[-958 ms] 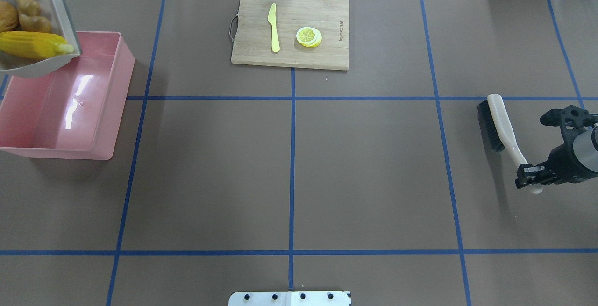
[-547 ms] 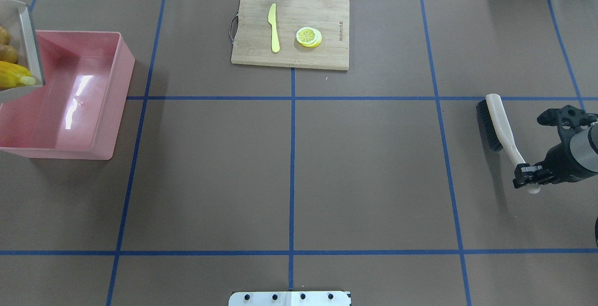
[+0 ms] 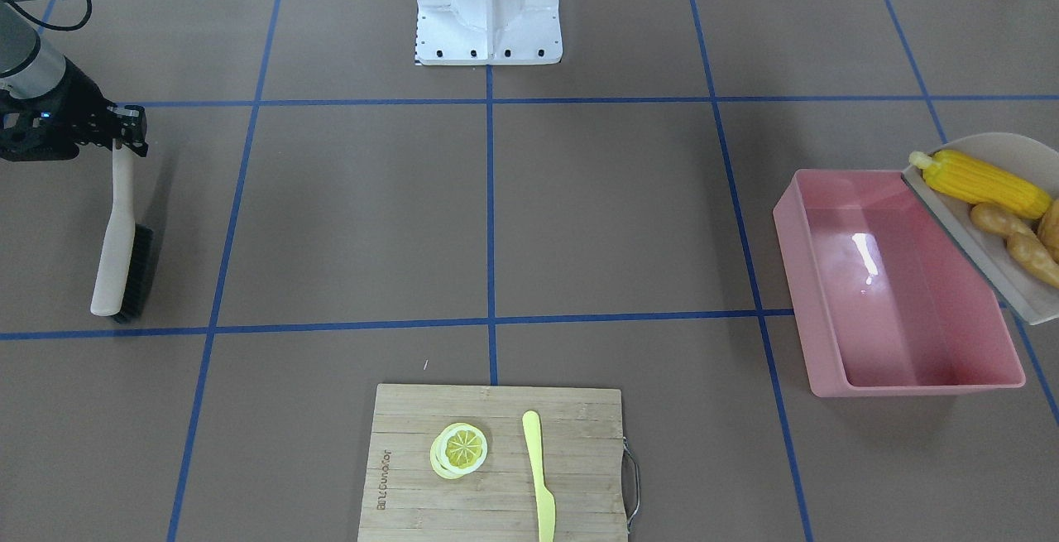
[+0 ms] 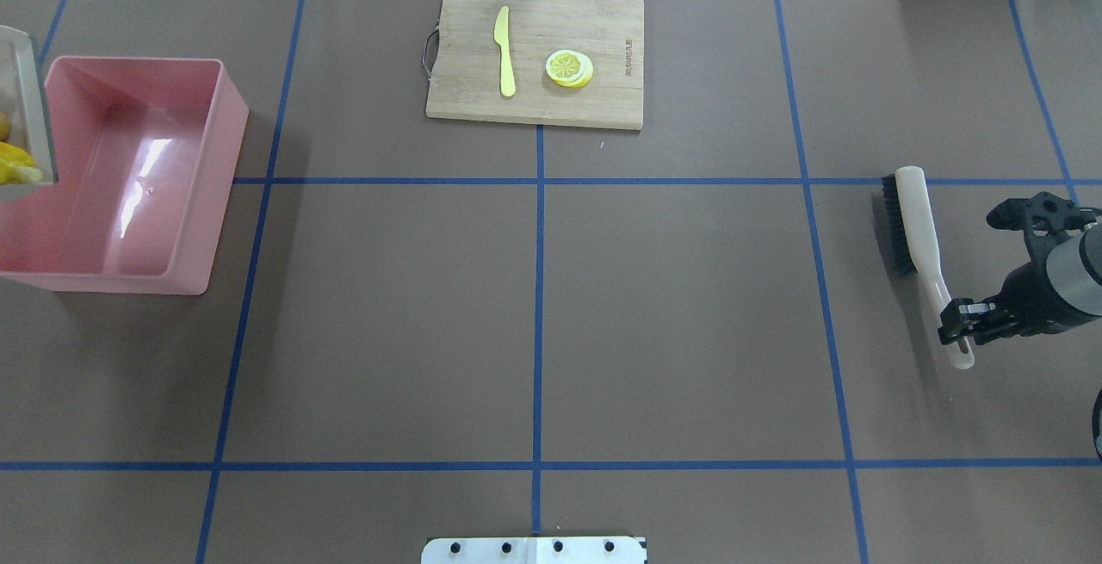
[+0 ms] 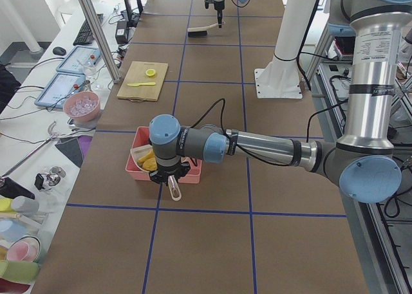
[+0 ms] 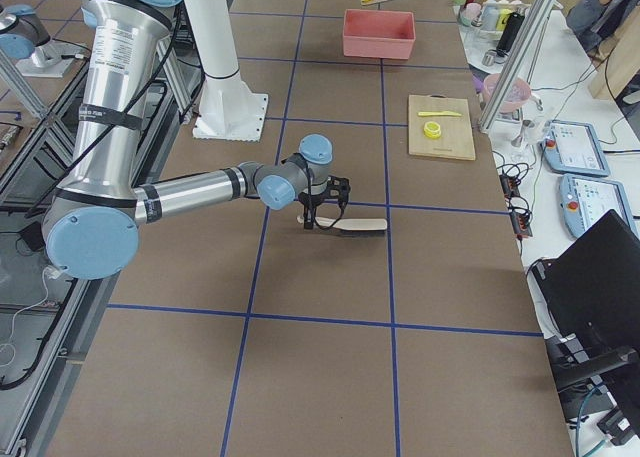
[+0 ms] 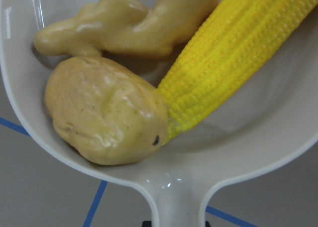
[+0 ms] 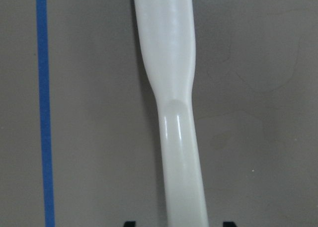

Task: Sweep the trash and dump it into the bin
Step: 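Tilt the dustpan into the pink bin with the left gripper while the right lowers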

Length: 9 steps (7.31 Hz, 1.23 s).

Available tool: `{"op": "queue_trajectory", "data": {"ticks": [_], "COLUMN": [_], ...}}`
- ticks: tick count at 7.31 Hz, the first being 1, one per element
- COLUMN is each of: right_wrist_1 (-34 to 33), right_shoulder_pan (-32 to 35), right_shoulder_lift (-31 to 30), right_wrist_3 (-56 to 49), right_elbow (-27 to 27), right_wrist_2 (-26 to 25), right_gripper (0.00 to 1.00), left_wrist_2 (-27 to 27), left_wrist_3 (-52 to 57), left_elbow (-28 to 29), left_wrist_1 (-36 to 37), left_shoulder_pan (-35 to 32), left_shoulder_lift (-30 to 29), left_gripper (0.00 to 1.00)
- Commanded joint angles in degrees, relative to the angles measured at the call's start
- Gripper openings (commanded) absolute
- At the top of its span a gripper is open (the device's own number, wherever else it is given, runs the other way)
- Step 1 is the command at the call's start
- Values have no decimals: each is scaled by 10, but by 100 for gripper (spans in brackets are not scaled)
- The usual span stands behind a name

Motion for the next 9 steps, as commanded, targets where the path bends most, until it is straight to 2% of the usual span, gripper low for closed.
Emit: {"op": "queue_trajectory", "data": {"ticks": [1,3,4,5,8,9], "right_wrist_1": [1,0,-2,-5,-6,-6], "right_shoulder_pan": [0,0,7,25,161,211], "right_shoulder_lift": [0,1,0,0,4,3], "right_wrist_3": [-1,-7,-12,-31,-231,-286], "right_elbow": [-1,0,0,-1,-70,-98], "right_wrist_2": [-1,-1,0,-1,1,9], "right_gripper": [90,100,100,100,100,100], "left_wrist_2": [97,134,155,202,306,322], "left_wrist_3": [1,2,2,2,5,6], "left_elbow": [-46,-51,-59,-75,-83,-87], "left_wrist_1": [56,83,125,159,271,305], "left_shoulder_pan": [16,47,58,81,116,128], "left_shoulder_lift": [-4,-15,-36,-43,-96,-109], "left_gripper": [0,0,0,0,0,0]}}
